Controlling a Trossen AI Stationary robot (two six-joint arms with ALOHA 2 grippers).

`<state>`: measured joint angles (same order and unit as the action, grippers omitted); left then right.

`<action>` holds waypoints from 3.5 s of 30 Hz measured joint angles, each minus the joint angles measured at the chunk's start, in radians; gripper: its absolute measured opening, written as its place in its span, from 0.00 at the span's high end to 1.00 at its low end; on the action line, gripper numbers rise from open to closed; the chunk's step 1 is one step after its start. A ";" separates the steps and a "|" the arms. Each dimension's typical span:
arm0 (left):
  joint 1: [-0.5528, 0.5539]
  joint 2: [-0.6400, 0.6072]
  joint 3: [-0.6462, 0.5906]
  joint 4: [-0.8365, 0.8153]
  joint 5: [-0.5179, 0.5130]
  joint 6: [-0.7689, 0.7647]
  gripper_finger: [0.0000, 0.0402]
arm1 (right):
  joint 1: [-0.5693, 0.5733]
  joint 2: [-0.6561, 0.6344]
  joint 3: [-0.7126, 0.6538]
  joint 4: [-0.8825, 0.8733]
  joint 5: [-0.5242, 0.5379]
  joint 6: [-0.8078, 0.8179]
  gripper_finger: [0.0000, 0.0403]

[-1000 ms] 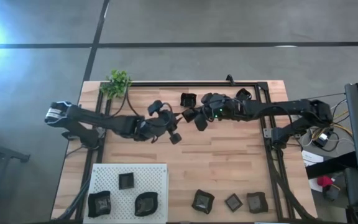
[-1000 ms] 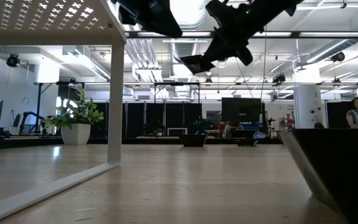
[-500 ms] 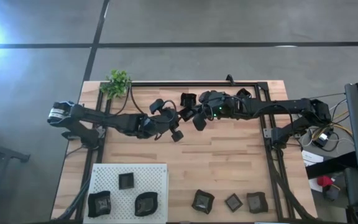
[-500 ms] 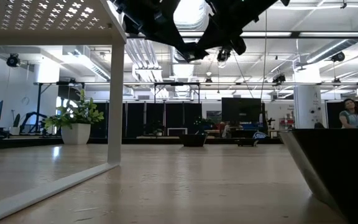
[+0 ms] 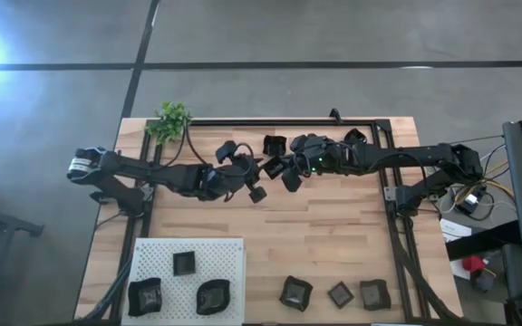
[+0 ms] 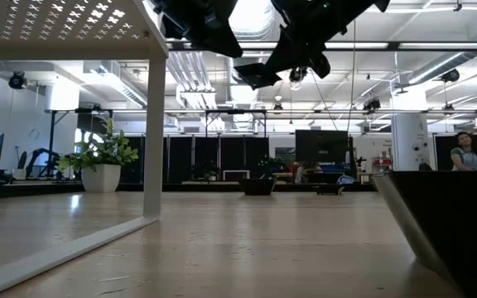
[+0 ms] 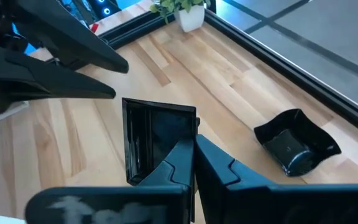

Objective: Pick & Place Mini shaped plates
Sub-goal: Stack the square plate on top of the square plate on the shelf

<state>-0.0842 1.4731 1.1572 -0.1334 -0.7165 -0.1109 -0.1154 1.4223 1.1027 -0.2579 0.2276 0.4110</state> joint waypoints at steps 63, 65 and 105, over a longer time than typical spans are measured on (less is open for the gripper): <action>0.010 0.043 0.000 -0.024 0.054 -0.097 1.00 | 0.019 0.000 0.016 0.002 0.002 0.000 0.97; 0.010 0.043 0.000 -0.024 0.055 -0.100 1.00 | 0.019 0.000 0.016 0.002 -0.004 0.000 0.95; 0.017 -0.175 0.000 -0.299 0.218 -0.221 1.00 | 0.086 -0.177 0.023 0.000 -0.027 -0.004 0.65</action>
<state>-0.0673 1.2984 1.1576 -0.4326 -0.4981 -0.3321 -0.0298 1.2457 1.1255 -0.2577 0.2008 0.4068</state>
